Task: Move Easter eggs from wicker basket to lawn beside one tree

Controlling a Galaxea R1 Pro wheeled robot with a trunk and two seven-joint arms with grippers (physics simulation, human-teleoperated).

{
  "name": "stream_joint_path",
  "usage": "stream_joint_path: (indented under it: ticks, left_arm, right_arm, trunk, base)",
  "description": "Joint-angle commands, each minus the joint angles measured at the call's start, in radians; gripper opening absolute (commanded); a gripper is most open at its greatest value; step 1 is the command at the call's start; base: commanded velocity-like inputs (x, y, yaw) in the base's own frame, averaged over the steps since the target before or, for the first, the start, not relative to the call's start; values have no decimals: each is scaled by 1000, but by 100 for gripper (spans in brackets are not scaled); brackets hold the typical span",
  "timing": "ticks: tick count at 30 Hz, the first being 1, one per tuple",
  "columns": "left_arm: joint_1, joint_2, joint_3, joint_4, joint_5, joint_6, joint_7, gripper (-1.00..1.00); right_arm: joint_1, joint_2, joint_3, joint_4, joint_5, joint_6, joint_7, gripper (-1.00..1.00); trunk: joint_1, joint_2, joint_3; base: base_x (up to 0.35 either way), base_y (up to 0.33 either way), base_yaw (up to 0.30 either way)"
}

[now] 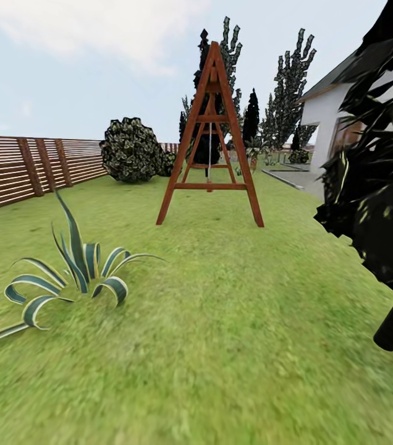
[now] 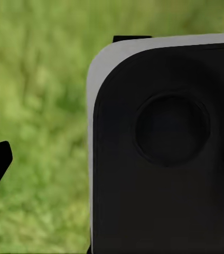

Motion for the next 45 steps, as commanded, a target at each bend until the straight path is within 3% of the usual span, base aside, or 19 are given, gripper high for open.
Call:
stream_joint_path:
  ticks: [1, 45]
  left_arm:
    - [0, 0, 1, -1, 0, -1, -1, 100]
    - [0, 1, 1, -1, 0, -1, -1, 100]
  right_arm:
    - [-1, 0, -5, 1, 0, -4, 0, 100]
    - [-1, 0, -5, 1, 0, -4, 0, 100]
  trunk:
    - [1, 0, -1]
    - [1, 0, -1]
  base:
    - [319, -91, 0]
    - [319, -92, 0]
